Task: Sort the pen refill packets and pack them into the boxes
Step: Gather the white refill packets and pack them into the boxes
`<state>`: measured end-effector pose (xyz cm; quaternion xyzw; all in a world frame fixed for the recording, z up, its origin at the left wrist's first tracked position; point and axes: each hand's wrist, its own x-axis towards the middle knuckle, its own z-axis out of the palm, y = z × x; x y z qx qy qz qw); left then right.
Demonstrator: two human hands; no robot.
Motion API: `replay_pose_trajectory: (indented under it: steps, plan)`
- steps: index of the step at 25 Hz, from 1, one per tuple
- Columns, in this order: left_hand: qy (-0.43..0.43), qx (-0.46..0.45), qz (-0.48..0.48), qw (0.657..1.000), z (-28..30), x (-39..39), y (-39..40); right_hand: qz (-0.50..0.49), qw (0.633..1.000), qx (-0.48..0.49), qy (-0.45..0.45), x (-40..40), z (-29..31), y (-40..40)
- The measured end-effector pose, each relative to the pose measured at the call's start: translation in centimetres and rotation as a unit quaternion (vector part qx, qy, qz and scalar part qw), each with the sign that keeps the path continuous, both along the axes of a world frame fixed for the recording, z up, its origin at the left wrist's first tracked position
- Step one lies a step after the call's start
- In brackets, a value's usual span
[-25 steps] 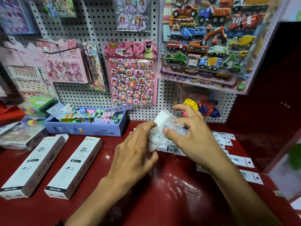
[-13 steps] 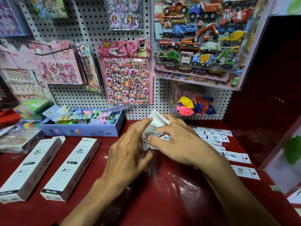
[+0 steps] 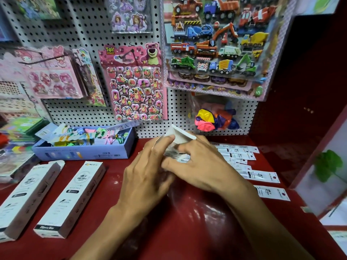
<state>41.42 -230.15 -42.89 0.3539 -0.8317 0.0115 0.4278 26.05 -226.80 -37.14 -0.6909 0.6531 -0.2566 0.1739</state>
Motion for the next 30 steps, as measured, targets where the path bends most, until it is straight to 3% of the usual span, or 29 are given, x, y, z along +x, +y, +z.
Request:
replay_pose_trajectory:
  steps: [5,11,14,17,20,22,26,30]
  plan:
    - [-0.038,0.007,0.011,0.999,-0.2,0.1,-0.2,0.017,0.994,0.066,0.082,0.1,0.4,0.9]
    - [0.015,0.035,-0.008,0.999,0.6,-1.1,0.1,-0.091,0.986,-0.119,0.079,1.3,-0.8,0.9]
    - [0.013,0.024,-0.007,1.000,0.9,-1.3,0.3,-0.094,0.982,-0.162,0.026,1.4,-1.5,0.9]
    - [-0.008,0.001,-0.001,1.000,0.7,-0.4,0.0,-0.011,0.992,-0.108,-0.059,0.6,-1.6,0.5]
    - [-0.017,-0.020,-0.017,1.000,0.1,0.0,0.2,0.007,0.992,-0.068,0.103,-0.2,-1.2,0.6]
    - [-0.036,-0.019,-0.016,0.999,-0.2,-0.1,0.2,0.000,0.987,-0.047,0.151,-0.6,-0.9,0.6]
    - [-0.082,0.012,0.030,0.996,0.0,-0.6,0.0,0.008,0.993,-0.046,0.105,0.2,-2.4,0.4]
    - [0.006,0.039,0.049,0.998,0.6,-0.4,-1.1,-0.045,0.980,-0.195,0.006,0.7,-2.7,0.3]
